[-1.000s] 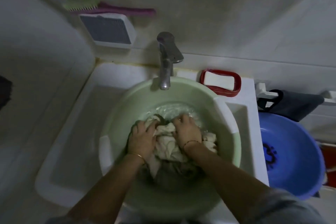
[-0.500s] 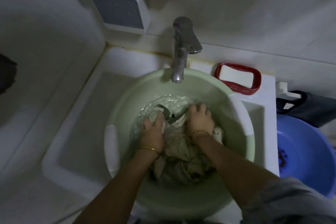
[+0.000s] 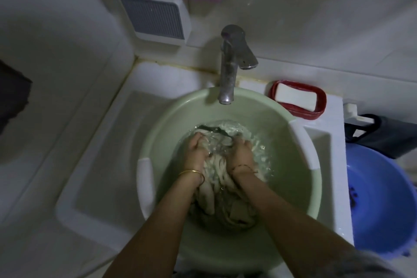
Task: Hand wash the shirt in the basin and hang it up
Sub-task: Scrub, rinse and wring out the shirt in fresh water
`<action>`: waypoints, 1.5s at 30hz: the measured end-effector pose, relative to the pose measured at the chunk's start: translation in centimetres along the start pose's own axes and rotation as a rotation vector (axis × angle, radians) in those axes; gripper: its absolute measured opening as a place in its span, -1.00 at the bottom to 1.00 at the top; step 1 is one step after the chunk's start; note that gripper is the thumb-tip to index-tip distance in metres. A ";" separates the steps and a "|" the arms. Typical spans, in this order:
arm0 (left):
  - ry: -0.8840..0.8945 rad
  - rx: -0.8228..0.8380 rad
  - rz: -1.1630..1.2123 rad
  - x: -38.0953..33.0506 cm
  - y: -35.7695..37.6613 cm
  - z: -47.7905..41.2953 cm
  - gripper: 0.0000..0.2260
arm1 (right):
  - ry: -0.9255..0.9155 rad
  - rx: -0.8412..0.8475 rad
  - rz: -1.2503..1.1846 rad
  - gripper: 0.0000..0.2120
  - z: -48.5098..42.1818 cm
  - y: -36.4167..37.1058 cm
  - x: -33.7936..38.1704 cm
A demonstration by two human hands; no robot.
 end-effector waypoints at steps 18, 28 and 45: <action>0.314 -0.086 -0.472 -2.6 0.2 3.3 -0.77 | -0.293 -0.038 0.312 -0.59 -2.0 -1.3 0.1; 0.301 0.096 -1.104 0.7 -0.6 1.3 -0.51 | -0.499 0.021 0.718 -0.50 -0.4 0.0 -1.9; -0.314 0.092 0.180 -3.6 -0.3 4.4 -0.65 | -0.380 -0.008 0.169 -0.66 4.2 -2.3 7.1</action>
Point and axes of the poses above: each hand's wrist, its own z-axis away from the middle knuckle, its own y-axis out of the palm, x = y × z, the point moved 2 cm from there along -z, towards the middle knuckle, and after that the axes turned 12 degrees about -x, right-handed, at the moved point
